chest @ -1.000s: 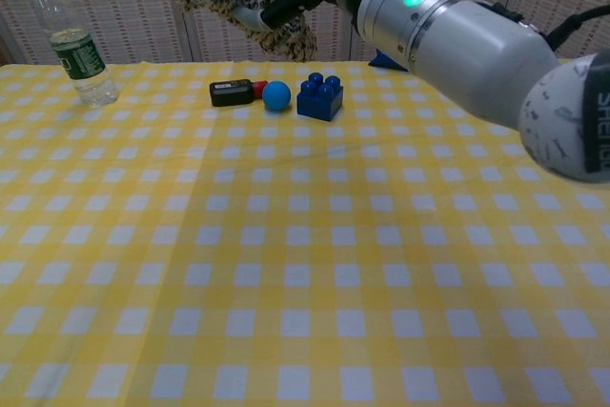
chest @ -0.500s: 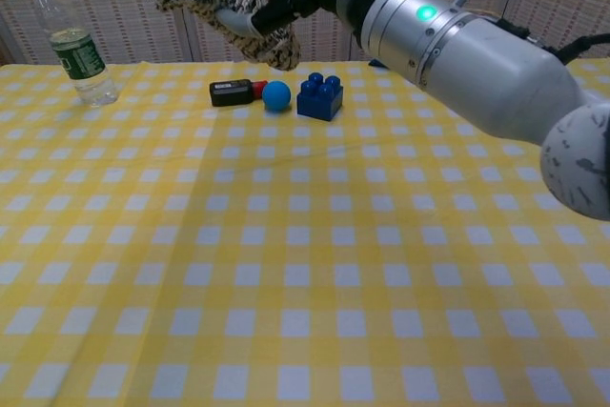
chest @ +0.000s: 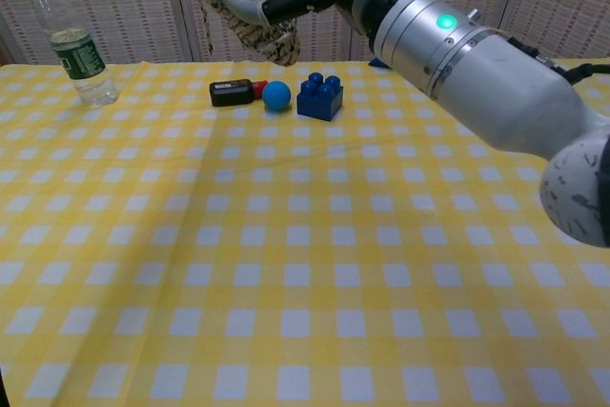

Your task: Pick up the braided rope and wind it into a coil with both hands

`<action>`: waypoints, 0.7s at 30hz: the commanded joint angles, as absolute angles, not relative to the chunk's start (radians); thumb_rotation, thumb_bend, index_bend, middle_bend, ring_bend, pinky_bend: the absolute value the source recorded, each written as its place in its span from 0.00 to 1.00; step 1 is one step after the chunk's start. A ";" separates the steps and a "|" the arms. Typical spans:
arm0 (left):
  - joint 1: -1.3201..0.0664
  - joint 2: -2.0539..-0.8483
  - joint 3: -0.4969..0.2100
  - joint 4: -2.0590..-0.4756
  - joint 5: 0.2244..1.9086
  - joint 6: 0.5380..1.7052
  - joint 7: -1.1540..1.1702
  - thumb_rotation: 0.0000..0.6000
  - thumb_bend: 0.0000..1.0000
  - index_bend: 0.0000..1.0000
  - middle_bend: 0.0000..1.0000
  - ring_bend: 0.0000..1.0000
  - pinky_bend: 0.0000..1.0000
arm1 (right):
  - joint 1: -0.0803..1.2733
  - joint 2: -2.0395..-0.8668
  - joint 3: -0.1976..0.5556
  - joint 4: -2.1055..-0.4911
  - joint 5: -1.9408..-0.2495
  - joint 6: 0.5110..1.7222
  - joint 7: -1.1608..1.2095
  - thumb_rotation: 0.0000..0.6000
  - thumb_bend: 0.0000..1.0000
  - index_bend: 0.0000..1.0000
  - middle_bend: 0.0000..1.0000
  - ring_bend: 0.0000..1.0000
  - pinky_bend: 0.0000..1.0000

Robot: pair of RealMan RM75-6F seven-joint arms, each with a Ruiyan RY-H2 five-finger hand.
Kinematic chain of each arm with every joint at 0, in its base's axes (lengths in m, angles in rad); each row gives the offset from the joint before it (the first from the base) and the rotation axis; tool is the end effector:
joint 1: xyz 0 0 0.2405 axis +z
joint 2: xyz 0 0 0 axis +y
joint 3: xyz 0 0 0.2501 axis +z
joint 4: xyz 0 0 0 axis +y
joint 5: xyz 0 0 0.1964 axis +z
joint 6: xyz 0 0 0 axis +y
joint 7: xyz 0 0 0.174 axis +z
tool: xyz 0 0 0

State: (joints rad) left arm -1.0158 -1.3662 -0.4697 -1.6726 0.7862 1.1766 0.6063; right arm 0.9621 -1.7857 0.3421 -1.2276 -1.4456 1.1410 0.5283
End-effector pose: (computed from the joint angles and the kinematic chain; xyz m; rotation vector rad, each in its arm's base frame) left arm -0.0028 0.4317 0.1205 -1.5331 -0.6944 -1.2030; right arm 0.0104 -0.3883 -0.0116 1.6976 -1.3005 1.9311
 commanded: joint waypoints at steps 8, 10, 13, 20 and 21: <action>-1.010 -1.343 -0.435 -1.683 0.729 1.167 0.627 1.00 0.38 0.73 0.93 0.86 1.00 | 0.945 -1.847 0.383 -1.159 -1.446 1.255 0.560 1.00 0.38 0.74 0.57 0.45 0.53; -1.009 -1.339 -0.425 -1.685 0.726 1.167 0.632 1.00 0.38 0.73 0.93 0.86 1.00 | 0.946 -1.861 0.395 -1.143 -1.443 1.275 0.557 1.00 0.38 0.74 0.57 0.45 0.53; -1.003 -1.333 -0.406 -1.687 0.728 1.169 0.640 1.00 0.38 0.73 0.93 0.86 1.00 | 0.949 -1.887 0.417 -1.115 -1.437 1.313 0.553 1.00 0.37 0.74 0.57 0.45 0.53; -0.987 -1.326 -0.361 -1.688 0.730 1.166 0.649 1.00 0.38 0.73 0.93 0.86 1.00 | 0.960 -1.941 0.468 -1.067 -1.408 1.368 0.567 1.00 0.33 0.74 0.57 0.45 0.53; -0.985 -1.324 -0.355 -1.689 0.731 1.165 0.650 1.00 0.38 0.73 0.93 0.86 1.00 | 0.962 -1.947 0.474 -1.061 -1.405 1.374 0.569 1.00 0.33 0.75 0.57 0.46 0.53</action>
State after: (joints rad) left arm -0.9877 -1.3259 -0.3592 -1.6877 0.7298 1.1662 0.6478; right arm 0.9594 -1.9419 0.4691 -1.0659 -1.4091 1.3690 0.5657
